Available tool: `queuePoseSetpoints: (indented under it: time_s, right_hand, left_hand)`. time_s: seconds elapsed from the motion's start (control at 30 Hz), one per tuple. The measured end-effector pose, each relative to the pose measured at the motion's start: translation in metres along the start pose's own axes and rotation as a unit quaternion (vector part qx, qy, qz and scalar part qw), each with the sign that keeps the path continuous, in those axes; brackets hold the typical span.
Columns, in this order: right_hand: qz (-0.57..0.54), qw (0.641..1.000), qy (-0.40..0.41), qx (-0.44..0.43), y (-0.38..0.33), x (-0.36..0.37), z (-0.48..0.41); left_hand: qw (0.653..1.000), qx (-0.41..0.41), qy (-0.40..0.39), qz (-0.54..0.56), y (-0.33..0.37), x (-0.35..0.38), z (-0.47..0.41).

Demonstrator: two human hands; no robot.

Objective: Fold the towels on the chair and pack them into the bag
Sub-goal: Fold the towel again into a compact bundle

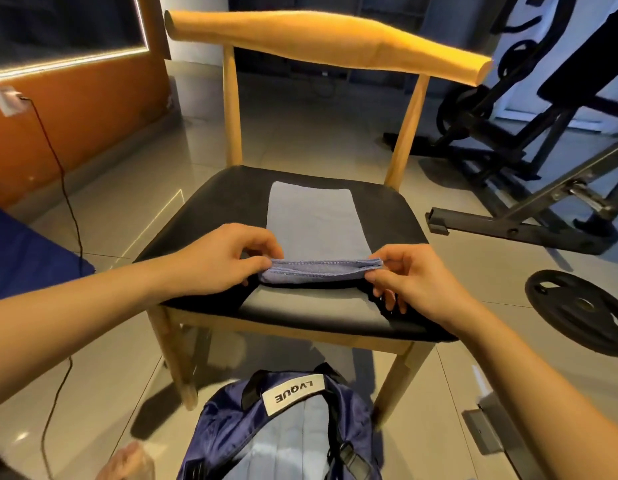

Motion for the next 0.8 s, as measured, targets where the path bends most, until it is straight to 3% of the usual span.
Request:
queuePoseSetpoints:
  time_s: [0.17,0.3,0.37,0.53,0.8]
  right_hand:
    - [0.004,1.0,-0.006,0.02,0.007,-0.001,-0.003]
    - [0.02,0.999,-0.005,0.032,0.007,0.001,-0.006]
    - [0.035,0.999,-0.004,0.042,0.009,0.001,-0.008]
    - [0.059,0.994,0.01,0.086,0.011,-0.001,-0.01]
    - [0.129,0.981,0.04,0.139,0.018,0.005,-0.013]
  left_hand:
    - [0.998,0.041,0.044,-0.024,0.004,0.009,0.012]
    - [0.978,0.096,0.079,-0.166,0.004,0.023,0.026]
    - [0.977,0.094,0.104,-0.158,0.003,0.022,0.028]
    - [0.993,-0.049,0.098,-0.033,-0.003,0.014,0.019]
    - [0.975,-0.211,0.059,0.035,-0.016,0.022,0.002]
Point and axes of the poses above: each hand's wrist, its own z-axis away from the middle knuckle, its own x-axis out of the palm, y = z × x, the point moved 6 cm from there along -z, towards the middle knuckle, and after that the axes turned 13 degrees about -x, right-handed, at the moved point
